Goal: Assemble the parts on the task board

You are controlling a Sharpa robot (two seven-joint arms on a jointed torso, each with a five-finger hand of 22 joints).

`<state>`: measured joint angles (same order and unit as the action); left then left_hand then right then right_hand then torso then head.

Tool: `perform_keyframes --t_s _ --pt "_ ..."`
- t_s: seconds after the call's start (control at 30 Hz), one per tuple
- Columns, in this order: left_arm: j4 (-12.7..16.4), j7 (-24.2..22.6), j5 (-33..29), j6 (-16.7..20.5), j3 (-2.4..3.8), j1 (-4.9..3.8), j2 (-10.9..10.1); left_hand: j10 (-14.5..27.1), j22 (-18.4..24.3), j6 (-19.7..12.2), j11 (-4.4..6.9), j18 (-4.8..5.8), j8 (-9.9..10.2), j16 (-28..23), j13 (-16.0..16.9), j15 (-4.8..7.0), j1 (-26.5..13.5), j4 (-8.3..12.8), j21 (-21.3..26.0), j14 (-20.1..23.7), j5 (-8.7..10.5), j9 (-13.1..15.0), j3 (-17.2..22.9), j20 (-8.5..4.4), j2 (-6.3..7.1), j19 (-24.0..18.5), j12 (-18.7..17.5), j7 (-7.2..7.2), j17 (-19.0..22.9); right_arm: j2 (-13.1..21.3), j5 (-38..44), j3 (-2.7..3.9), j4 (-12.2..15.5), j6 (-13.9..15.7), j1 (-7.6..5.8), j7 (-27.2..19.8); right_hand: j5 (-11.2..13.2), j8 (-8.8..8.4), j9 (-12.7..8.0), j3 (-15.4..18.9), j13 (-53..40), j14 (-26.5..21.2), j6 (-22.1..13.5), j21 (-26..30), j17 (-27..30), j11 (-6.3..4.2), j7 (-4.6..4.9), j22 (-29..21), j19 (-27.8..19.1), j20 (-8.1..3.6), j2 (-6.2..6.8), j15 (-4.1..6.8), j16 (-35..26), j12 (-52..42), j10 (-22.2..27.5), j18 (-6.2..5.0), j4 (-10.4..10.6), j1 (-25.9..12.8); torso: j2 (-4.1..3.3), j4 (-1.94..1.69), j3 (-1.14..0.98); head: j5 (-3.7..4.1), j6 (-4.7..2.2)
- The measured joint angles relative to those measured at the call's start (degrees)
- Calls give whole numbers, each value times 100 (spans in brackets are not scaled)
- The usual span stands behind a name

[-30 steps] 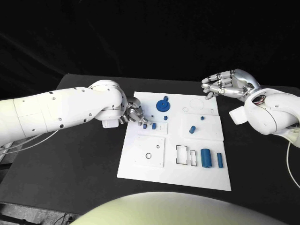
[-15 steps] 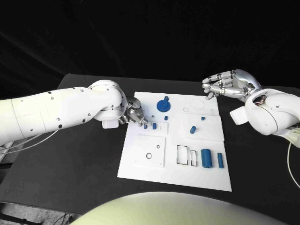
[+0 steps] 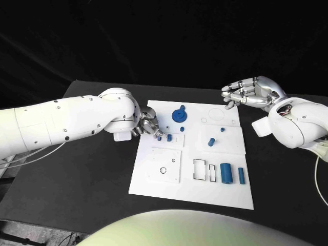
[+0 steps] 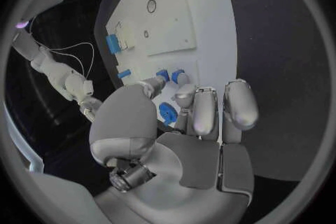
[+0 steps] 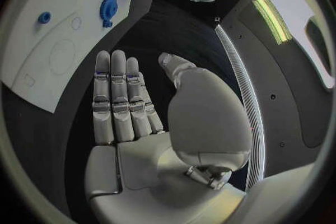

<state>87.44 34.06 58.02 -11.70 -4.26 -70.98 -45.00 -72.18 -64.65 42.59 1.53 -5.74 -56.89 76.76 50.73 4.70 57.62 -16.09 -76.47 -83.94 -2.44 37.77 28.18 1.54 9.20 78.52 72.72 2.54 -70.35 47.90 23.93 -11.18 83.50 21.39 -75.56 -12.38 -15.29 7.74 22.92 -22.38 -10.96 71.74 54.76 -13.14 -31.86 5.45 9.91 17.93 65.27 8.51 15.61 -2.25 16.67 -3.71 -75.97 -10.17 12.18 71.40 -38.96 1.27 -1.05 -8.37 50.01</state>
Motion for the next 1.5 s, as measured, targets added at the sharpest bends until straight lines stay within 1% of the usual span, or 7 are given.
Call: perform_keyframes --t_s 0.17,0.33,0.7,0.87,1.07,1.37,1.5 --pt "0 -1 -1 20 -2 19 0 2 -4 0 -2 0 0 0 -2 0 17 12 0 0 0 -2 -12 0 -17 0 0 0 0 -1 0 0 -1 0 1 0 0 0 0 0 0 0 0 0 0 0 0 0 0 0 0 0 0 0 0 0 0 0 0 0 0 -2 0" --pt "0 -2 12 49 -5 42 -1 52 8 -72 -52 0 157 0 -51 0 112 -37 20 0 0 -96 -123 0 -51 0 0 71 0 -1 -1 0 -3 0 2 0 0 0 0 0 0 0 0 0 1 0 0 0 0 0 0 0 0 0 0 0 0 0 -1 -1 1 -5 0" --pt "134 -36 35 165 7 73 -88 122 21 -270 -207 -1 907 0 -109 -135 324 -36 43 -10 0 -710 -423 104 -156 -41 0 282 -6 -2 -1 0 -7 0 5 0 0 0 -1 0 0 0 0 0 1 0 0 0 0 0 0 0 0 0 0 0 0 0 0 -1 0 -15 0" --pt "186 -57 33 217 16 80 -131 121 16 -315 -249 0 1121 0 -82 -176 394 -35 43 -10 0 -864 -471 155 -168 -29 0 340 -6 -2 -1 0 -10 0 8 0 0 0 -1 0 0 0 0 0 2 0 0 1 0 0 0 0 0 0 0 0 0 0 -1 0 1 -15 0" --pt "208 -69 27 263 16 86 -151 121 11 -283 -248 0 1175 0 -85 -176 475 -33 43 -10 0 -868 -503 155 -204 -29 0 347 -5 -2 -1 0 -12 -1 14 0 0 0 -2 0 -1 0 0 0 2 0 0 1 0 0 0 0 0 0 0 0 -1 0 -3 0 1 -15 0" --pt "203 -70 22 287 14 92 -158 121 3 -130 -248 0 1190 0 -94 -175 786 13 43 -10 0 -1110 -387 155 -469 -30 0 317 -7 -2 -1 0 -16 -1 21 0 0 23 4 17 -1 0 0 0 -5 0 0 -19 21 21 0 0 0 0 0 0 16 0 -3 1 0 -15 0" --pt "193 -72 18 287 14 92 -157 121 1 -128 -248 0 1190 0 -94 -175 790 21 43 -10 0 -1113 -381 155 -473 -30 0 316 -7 -4 -1 0 -17 -2 24 0 0 23 4 17 -1 0 0 0 -4 0 0 -19 21 21 -1 0 0 0 0 0 17 -1 -2 1 0 -14 0"
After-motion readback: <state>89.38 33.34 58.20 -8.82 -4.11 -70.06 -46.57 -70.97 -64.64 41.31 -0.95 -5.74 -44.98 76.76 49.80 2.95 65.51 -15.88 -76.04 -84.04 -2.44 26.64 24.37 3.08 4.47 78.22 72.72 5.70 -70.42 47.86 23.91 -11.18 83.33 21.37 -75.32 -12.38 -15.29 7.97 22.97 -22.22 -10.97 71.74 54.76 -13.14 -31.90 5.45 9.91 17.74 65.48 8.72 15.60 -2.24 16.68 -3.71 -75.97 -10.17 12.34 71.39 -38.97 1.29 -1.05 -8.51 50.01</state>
